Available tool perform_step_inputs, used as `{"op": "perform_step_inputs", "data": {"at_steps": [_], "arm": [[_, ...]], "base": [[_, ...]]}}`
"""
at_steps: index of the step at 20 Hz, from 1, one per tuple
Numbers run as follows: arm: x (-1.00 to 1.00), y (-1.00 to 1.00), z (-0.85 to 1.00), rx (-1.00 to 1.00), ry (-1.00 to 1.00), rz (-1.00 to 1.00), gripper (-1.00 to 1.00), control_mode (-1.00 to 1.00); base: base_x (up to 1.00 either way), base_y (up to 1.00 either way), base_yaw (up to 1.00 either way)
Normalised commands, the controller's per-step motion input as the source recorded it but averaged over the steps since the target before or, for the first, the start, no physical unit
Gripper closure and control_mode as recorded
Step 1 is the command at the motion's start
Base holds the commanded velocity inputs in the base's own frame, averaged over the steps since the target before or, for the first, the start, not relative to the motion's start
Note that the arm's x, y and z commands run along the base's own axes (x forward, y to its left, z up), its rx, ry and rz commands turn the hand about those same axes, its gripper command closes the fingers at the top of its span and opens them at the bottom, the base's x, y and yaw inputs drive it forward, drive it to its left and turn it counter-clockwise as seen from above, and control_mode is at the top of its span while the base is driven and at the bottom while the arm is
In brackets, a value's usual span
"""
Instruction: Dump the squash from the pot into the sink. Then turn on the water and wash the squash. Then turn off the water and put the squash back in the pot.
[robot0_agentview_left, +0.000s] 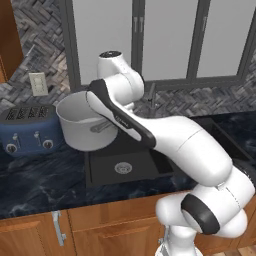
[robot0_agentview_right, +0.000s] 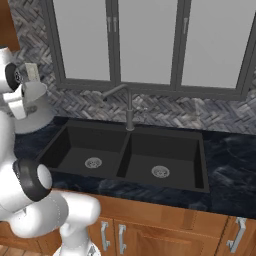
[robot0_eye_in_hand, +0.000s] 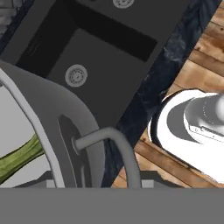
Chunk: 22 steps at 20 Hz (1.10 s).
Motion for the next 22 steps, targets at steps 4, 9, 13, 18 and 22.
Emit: {"op": "perform_step_inputs", "data": {"at_steps": [4,9,13,18,22], "arm": [[0.00,-0.07,0.06,0.32,0.01,-0.22,1.00,-1.00],[0.03,-0.01,0.00,0.38,0.03,-0.18,1.00,-1.00],[0.22,0.00,0.00,0.35,0.04,-0.15,1.00,-1.00],[0.19,0.00,0.00,0.30,0.00,-0.14,1.00,-1.00],[0.28,0.04,0.00,0.21,0.00,-0.18,1.00,-1.00]], "base": [[0.00,0.00,0.00],[0.00,0.00,0.00],[0.00,0.00,0.00],[0.00,0.00,0.00],[0.00,0.00,0.00]]}}
